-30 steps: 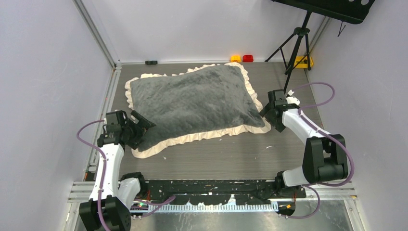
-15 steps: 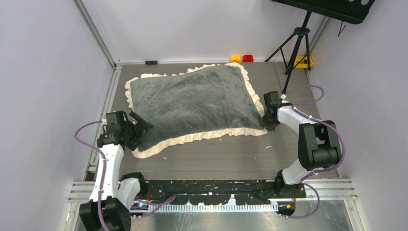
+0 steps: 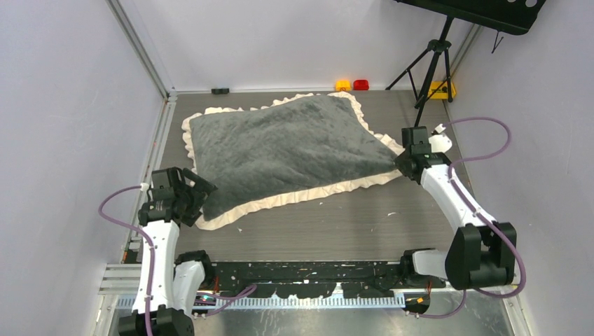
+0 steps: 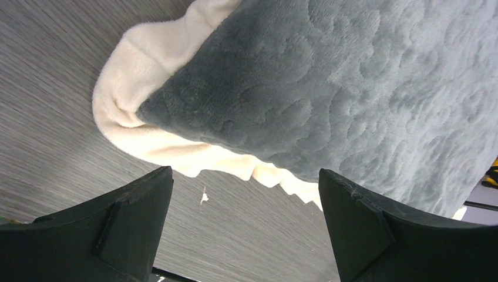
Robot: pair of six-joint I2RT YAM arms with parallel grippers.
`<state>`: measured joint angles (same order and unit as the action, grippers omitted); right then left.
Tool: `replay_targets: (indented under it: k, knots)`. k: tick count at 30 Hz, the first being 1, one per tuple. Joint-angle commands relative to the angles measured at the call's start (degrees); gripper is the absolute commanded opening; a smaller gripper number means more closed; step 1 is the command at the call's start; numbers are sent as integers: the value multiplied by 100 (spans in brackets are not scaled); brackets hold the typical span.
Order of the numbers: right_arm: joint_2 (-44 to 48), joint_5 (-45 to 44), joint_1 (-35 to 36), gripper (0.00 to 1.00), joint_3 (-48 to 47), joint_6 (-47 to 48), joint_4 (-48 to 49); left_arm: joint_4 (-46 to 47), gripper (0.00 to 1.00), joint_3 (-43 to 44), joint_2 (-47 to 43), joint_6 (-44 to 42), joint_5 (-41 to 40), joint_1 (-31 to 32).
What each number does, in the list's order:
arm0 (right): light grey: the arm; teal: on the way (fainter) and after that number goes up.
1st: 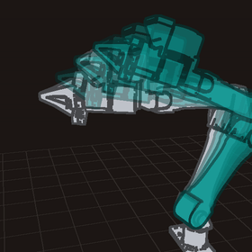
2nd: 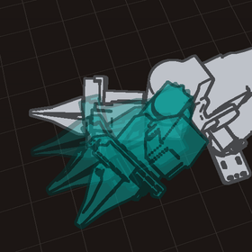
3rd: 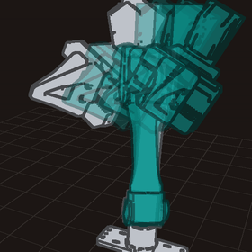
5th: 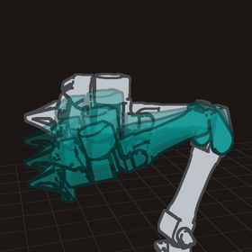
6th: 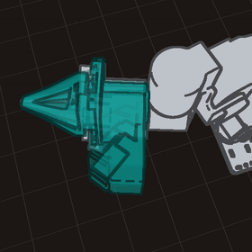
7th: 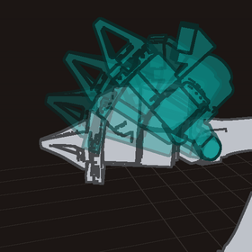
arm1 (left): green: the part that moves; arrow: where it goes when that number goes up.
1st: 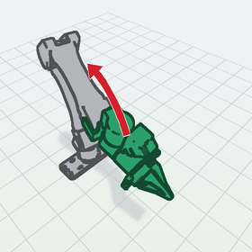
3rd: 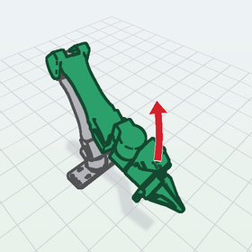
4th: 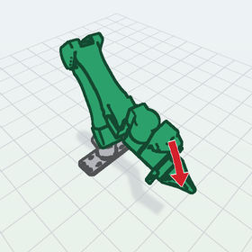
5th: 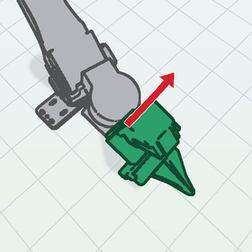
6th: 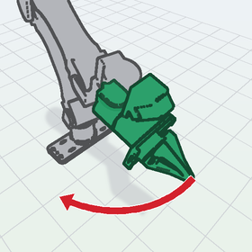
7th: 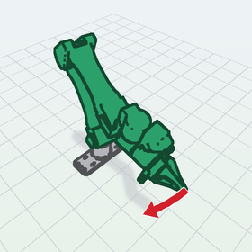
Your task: Remove the pillowcase from the pillow
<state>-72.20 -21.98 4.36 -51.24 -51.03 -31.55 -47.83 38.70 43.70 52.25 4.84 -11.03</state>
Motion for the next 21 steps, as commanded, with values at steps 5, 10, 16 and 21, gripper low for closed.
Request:
replay_targets:
  k: [5,10,16,21]
  knots:
    - [1211,-942,-91,0,-18,-271,-202,1299,87,-909,368,621,963,147]
    - [1958,-919,-92,0,237,-168,-142,2154,86,-746,1303,769,681,987]
    - [2471,-831,-85,0,604,-179,-137,3050,88,-133,2611,811,506,1879]
    - [2473,-773,-92,0,712,-253,-272,3276,92,954,3631,223,853,2094]
